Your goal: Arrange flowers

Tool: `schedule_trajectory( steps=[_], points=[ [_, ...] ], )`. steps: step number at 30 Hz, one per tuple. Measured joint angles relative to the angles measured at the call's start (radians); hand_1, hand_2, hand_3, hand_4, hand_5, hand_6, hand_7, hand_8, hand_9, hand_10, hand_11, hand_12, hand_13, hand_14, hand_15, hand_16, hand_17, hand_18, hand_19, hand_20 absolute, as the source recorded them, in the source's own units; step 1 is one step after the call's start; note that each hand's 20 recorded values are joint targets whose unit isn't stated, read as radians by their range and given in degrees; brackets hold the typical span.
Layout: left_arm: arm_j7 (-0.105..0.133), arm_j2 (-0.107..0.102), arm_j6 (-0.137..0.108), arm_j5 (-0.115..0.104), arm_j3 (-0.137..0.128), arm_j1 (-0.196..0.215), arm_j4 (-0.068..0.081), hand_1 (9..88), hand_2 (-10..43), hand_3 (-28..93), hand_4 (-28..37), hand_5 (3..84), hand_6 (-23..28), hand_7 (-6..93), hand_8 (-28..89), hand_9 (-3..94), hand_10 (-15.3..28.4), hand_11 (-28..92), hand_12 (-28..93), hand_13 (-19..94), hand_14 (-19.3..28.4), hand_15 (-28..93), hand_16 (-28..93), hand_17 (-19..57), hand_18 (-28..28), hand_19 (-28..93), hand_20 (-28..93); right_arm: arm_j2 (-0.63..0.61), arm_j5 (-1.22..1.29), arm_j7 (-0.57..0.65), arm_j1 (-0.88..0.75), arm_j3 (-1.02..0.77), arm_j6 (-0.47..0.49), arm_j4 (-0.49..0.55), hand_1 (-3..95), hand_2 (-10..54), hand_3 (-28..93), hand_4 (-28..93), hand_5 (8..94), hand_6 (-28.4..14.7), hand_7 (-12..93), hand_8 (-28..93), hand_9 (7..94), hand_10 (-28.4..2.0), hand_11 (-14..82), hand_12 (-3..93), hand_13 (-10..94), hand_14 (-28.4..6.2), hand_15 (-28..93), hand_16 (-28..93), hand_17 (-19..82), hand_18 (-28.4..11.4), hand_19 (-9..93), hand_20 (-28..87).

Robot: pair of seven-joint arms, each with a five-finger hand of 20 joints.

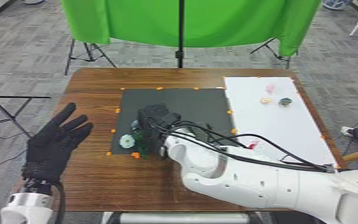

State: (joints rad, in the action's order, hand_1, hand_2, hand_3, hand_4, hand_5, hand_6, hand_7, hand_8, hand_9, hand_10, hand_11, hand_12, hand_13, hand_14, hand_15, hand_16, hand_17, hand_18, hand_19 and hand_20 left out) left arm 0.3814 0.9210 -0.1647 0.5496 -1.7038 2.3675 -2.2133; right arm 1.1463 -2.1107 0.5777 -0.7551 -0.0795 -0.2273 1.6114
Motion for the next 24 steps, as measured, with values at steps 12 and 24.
schedule_trajectory(
  steps=[12,24],
  points=[
    [-0.019,0.001,0.013,0.007,0.002,-0.014,0.005,23.3,5.6,80,-25.9,36.3,7.9,11.3,-10,34.3,19.8,21,11,23,27.9,48,-9,-10.6,26.7,55,7,0.018,-0.027,0.046,0.001,0.000,0.008,-0.012,41.2,-9.5,76,-28,73.5,1.9,16,-7,81.7,-9.4,38.5,23.5,69,-7.3,77,22,28,-22.2,82,50],
    [-0.026,0.004,0.015,0.008,0.005,-0.014,0.006,23.4,5.6,80,-25.8,36.4,7.9,11.4,-10,34.4,19.8,22,11,23,27.9,48,-9,-10.6,26.7,55,7,0.031,-0.069,0.132,0.010,0.012,0.010,-0.019,36.8,-9.5,76,-28,70.9,1.7,16,-13,77.8,-11.3,44.6,19.1,66,-8.9,80,22,27,-24.0,83,50]
  ],
)
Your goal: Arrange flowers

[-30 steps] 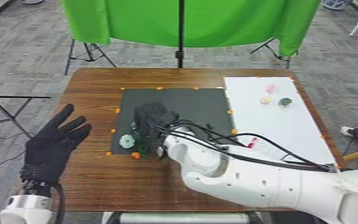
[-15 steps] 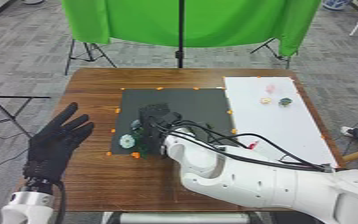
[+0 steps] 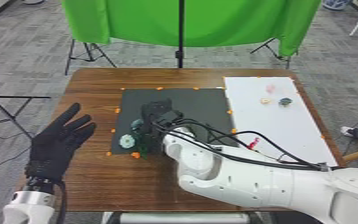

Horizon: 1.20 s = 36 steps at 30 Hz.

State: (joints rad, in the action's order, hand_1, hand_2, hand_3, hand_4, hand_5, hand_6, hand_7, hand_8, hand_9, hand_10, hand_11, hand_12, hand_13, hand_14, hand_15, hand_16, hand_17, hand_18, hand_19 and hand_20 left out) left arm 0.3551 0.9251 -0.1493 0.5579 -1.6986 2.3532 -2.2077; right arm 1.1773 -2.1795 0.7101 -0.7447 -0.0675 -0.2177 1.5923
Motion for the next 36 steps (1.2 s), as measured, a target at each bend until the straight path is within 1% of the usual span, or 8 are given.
schedule_trajectory(
  steps=[4,8,13,17,21,26,31,36],
  points=[
    [0.005,0.000,-0.002,-0.002,0.000,0.007,-0.002,23.4,5.6,81,-25.8,36.5,7.9,11.4,-10,34.4,19.8,21,10,23,27.8,48,-9,-10.6,26.7,55,7,-0.015,0.015,0.000,-0.015,-0.044,-0.005,0.029,34.8,-9.5,76,-28,68.8,0.9,15,-13,75.2,-11.9,38.4,16.9,64,-9.9,76,20,26,-24.9,82,50],
    [0.018,-0.001,-0.006,-0.006,-0.001,0.022,-0.003,23.4,5.6,81,-25.9,36.5,7.8,11.4,-10,34.3,19.8,21,10,23,27.9,48,-9,-10.6,26.7,55,7,-0.067,0.075,-0.002,-0.053,-0.140,-0.017,0.125,33.0,-9.5,77,-28,64.2,0.2,15,-13,69.2,-13.8,30.4,15.2,59,-12.2,70,16,23,-25.3,78,47],
    [0.039,-0.007,-0.016,-0.017,0.000,0.038,-0.006,23.4,5.6,80,-25.9,36.4,7.8,11.4,-10,34.3,19.8,21,10,23,27.9,48,-9,-10.6,26.7,55,7,-0.177,0.165,-0.017,-0.108,-0.290,-0.022,0.246,32.9,-9.5,78,-28,59.2,0.3,15,-13,62.6,-15.2,24.7,13.9,56,-13.3,66,13,21,-25.1,77,46],
    [0.061,-0.019,-0.026,-0.028,0.005,0.050,-0.007,23.3,5.6,81,-25.9,36.3,7.7,11.4,-10,34.3,19.9,21,10,23,27.9,48,-9,-10.6,26.7,55,7,-0.287,0.214,-0.022,-0.133,-0.378,-0.050,0.266,33.1,-9.5,79,-28,57.3,0.4,15,-13,60.9,-15.8,22.4,13.7,55,-13.3,65,12,22,-25.3,77,45],
    [0.074,-0.027,-0.032,-0.034,0.011,0.058,-0.008,23.3,5.6,81,-25.9,36.1,7.6,11.5,-10,34.3,19.8,21,10,23,27.9,48,-9,-10.6,26.7,55,7,-0.413,0.201,0.020,-0.124,-0.376,-0.084,0.239,33.0,-9.5,80,-28,56.4,0.6,15,-13,59.4,-15.9,21.4,13.7,55,-13.2,65,12,21,-25.2,77,45],
    [0.075,-0.025,-0.032,-0.034,0.013,0.061,-0.008,23.3,5.6,81,-25.9,35.9,7.5,11.6,-10,34.3,19.8,21,10,23,27.9,48,-9,-10.6,26.8,55,7,-0.516,0.192,0.068,-0.084,-0.329,-0.065,0.121,33.4,-9.5,80,-28,56.5,0.9,16,-13,58.1,-16.1,20.6,13.7,54,-13.2,65,11,21,-25.2,77,45],
    [0.068,-0.011,-0.031,-0.029,0.015,0.060,-0.008,23.3,5.5,81,-26.0,35.8,7.5,11.6,-10,34.4,19.8,21,10,23,28.0,48,-9,-10.6,26.7,55,7,-0.530,0.174,0.090,-0.074,-0.330,0.046,-0.006,33.7,-9.5,81,-28,56.0,1.6,17,-14,56.7,-16.2,20.0,13.7,53,-13.2,65,11,20,-25.0,77,45],
    [0.065,-0.002,-0.031,-0.024,0.018,0.058,-0.008,23.3,5.5,81,-25.9,35.7,7.5,11.6,-10,34.4,19.7,21,10,23,27.8,48,-9,-10.6,26.7,55,7,-0.513,0.164,0.099,-0.062,-0.311,0.089,-0.073,34.2,-9.5,81,-28,55.4,2.6,17,-14,56.6,-15.9,19.8,13.7,53,-12.8,65,11,20,-25.1,77,45]
  ],
)
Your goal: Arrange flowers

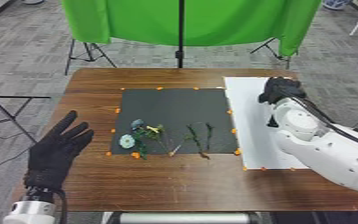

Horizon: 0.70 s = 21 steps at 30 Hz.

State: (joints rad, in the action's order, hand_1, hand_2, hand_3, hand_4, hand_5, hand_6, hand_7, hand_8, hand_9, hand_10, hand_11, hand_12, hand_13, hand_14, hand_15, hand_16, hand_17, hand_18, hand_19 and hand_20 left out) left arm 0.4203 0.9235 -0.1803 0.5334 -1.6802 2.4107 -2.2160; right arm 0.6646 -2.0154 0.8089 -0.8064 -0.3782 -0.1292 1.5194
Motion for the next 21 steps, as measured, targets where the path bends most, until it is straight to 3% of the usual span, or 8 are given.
schedule_trajectory(
  steps=[7,12,14,16,21],
  points=[
    [-0.006,0.008,0.001,0.005,0.000,-0.001,0.000,23.3,5.5,81,-25.9,35.8,7.5,11.8,-10,34.4,19.8,21,10,23,27.9,48,-9,-10.6,26.7,55,7,0.048,-0.030,-0.006,0.002,0.009,0.037,-0.067,35.9,-9.5,81,-28,56.4,4.0,18,-15,58.4,-14.5,20.0,13.7,54,-12.0,65,10,20,-25.3,77,45],
    [-0.016,0.021,0.003,0.011,0.002,-0.009,0.000,23.3,5.5,81,-25.9,35.8,7.6,11.8,-10,34.3,19.8,21,10,23,27.9,48,-9,-10.6,26.7,55,7,0.090,-0.057,-0.007,0.002,0.001,0.135,-0.097,44.2,-9.5,77,-28,67.3,4.8,18,-10,70.0,-10.3,20.7,15.1,63,-7.8,60,17,22,-23.7,77,46],
    [-0.017,0.022,0.004,0.012,0.003,-0.012,0.000,23.2,5.5,81,-25.8,35.8,7.6,11.8,-10,34.3,19.8,21,10,23,27.9,48,-9,-10.6,26.7,55,7,0.107,-0.073,0.001,0.004,-0.011,0.157,-0.105,51.9,-9.5,70,-28,75.1,4.0,19,-4,80.4,-7.6,12.2,25.3,69,-3.3,55,26,26,-21.9,79,45],
    [-0.018,0.023,0.005,0.014,0.003,-0.013,0.000,23.3,5.5,81,-25.8,35.9,7.7,11.7,-10,34.3,19.9,21,11,23,27.9,48,-9,-10.6,26.7,55,7,0.120,-0.079,0.009,0.011,-0.013,0.162,-0.115,57.7,-9.5,66,-28,82.9,4.5,21,-1,91.8,-5.0,11.4,33.1,76,-0.9,55,30,31,-20.3,82,45],
    [-0.023,0.033,0.007,0.019,-0.002,-0.012,0.000,23.4,5.4,81,-26.0,36.0,7.8,11.5,-10,34.5,20.0,22,10,23,27.9,48,-9,-10.6,26.7,55,7,0.121,-0.101,0.013,0.020,0.031,0.078,-0.130,59.6,-9.5,66,-28,86.6,3.8,19,1,93.7,-3.9,15.0,32.9,80,-0.8,56,30,34,-19.7,84,45]
  ],
)
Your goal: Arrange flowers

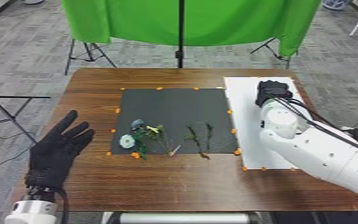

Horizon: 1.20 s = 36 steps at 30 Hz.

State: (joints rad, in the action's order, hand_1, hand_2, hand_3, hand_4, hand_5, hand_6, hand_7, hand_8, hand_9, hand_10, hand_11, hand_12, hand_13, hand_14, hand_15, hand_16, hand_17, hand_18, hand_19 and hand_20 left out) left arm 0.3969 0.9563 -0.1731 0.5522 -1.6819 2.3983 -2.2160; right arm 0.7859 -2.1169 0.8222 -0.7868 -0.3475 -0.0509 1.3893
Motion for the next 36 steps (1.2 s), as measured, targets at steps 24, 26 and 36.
schedule_trajectory(
  steps=[24,26,36],
  points=[
    [-0.017,0.013,0.008,0.012,-0.020,0.014,-0.005,23.4,5.6,80,-25.9,36.3,7.8,11.6,-10,34.5,19.8,22,10,23,27.9,48,-9,-10.6,26.7,55,7,0.010,-0.034,-0.254,-0.110,-0.043,-0.205,0.417,56.9,-9.5,71,-28,85.6,2.8,19,3,93.7,-5.1,14.7,35.1,78,-2.5,60,30,32,-19.9,85,46],
    [-0.016,0.010,0.008,0.012,-0.019,0.014,-0.005,23.4,5.6,80,-25.9,36.3,7.9,11.6,-10,34.4,19.9,22,10,23,27.9,48,-9,-10.6,26.7,55,7,0.061,-0.043,-0.253,-0.120,-0.021,-0.198,0.404,56.4,-9.5,71,-28,85.0,3.0,19,2,93.7,-5.2,14.9,35.4,77,-2.6,61,30,31,-20.1,85,46],
    [-0.017,0.005,0.008,0.010,-0.018,0.013,-0.005,23.4,5.7,80,-25.8,36.5,8.0,11.3,-10,34.5,19.9,22,10,23,27.9,48,-9,-10.6,26.6,55,7,0.176,-0.076,-0.241,-0.153,0.062,-0.150,0.360,50.5,-9.5,72,-28,75.8,2.0,18,-2,88.9,-6.5,20.4,35.3,72,-5.8,70,22,28,-21.2,86,49]
  ],
)
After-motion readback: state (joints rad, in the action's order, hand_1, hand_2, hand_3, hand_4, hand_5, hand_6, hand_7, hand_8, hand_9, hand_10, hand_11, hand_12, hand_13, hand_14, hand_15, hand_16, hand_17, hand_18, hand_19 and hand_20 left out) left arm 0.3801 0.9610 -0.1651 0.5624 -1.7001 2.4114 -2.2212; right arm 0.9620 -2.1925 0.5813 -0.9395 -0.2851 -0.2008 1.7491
